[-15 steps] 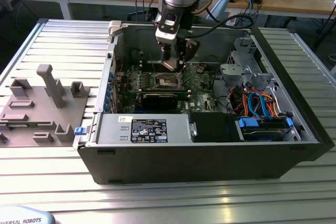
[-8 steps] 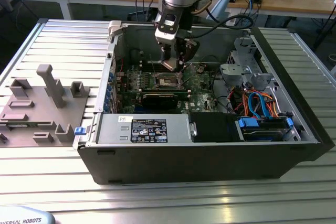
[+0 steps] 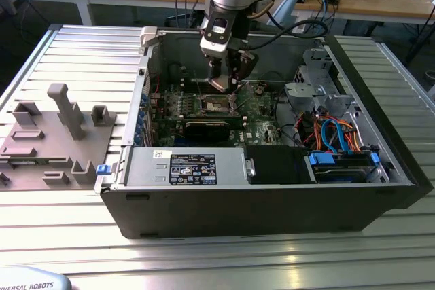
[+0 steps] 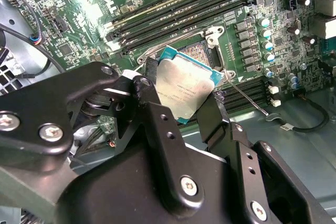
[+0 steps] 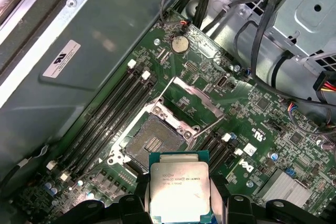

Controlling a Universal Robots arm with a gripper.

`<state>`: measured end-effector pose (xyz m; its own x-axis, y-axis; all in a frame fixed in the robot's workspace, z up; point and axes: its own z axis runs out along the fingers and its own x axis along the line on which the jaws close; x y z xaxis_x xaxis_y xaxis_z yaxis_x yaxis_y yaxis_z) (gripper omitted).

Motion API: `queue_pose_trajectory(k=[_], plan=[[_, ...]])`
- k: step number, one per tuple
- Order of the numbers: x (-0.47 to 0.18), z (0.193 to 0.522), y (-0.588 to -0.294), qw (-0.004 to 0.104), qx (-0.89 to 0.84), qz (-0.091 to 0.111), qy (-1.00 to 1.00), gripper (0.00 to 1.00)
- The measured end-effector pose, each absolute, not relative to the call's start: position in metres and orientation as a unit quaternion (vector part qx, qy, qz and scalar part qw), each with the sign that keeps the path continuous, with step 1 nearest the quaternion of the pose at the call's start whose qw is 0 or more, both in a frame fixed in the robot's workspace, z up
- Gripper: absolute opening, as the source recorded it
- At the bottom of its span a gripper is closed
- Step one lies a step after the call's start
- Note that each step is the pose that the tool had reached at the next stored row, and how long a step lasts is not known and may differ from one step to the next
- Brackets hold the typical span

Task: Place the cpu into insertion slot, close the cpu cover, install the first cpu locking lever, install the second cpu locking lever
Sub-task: 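Place the cpu into insertion slot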

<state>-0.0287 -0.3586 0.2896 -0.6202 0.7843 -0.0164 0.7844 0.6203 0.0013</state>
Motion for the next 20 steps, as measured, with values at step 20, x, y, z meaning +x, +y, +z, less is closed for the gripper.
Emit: queue_pose_trajectory(k=[20], plan=[[-0.0287,0.2881,-0.3586,0.008,0.448,-0.003,0.894,0.54]])
